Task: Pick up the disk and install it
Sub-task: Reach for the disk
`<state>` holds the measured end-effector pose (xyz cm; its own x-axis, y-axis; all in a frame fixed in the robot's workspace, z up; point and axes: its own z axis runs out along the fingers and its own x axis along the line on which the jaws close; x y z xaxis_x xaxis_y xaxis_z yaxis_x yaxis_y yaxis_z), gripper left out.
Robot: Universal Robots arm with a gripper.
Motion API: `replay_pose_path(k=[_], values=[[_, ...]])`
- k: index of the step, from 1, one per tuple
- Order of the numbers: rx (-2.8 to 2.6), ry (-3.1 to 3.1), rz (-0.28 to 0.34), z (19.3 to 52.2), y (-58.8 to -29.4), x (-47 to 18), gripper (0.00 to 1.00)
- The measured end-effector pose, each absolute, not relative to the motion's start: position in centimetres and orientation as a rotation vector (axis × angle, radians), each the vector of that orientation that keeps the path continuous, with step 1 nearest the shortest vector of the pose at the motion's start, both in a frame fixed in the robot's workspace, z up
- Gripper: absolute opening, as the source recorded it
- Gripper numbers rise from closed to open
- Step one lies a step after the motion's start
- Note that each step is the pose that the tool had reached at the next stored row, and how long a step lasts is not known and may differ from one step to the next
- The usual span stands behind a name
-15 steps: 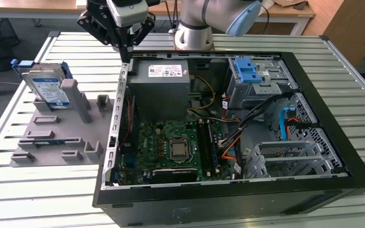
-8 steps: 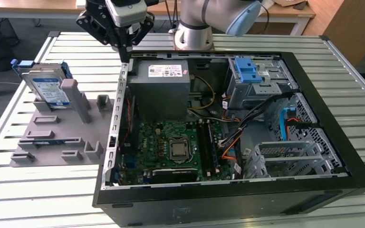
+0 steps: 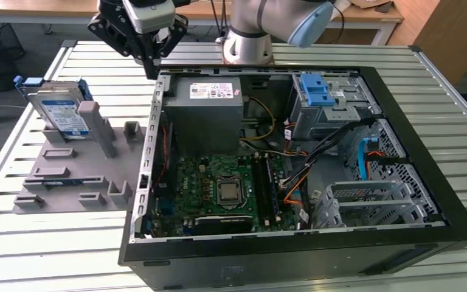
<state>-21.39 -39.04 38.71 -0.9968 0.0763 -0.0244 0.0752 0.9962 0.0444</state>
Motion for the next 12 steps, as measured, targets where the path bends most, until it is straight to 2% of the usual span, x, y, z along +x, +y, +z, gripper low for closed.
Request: replay_pose_path(k=[12], values=[[0.118, 3.112, 0.068, 38.6, -38.9, -23.4, 0.11]])
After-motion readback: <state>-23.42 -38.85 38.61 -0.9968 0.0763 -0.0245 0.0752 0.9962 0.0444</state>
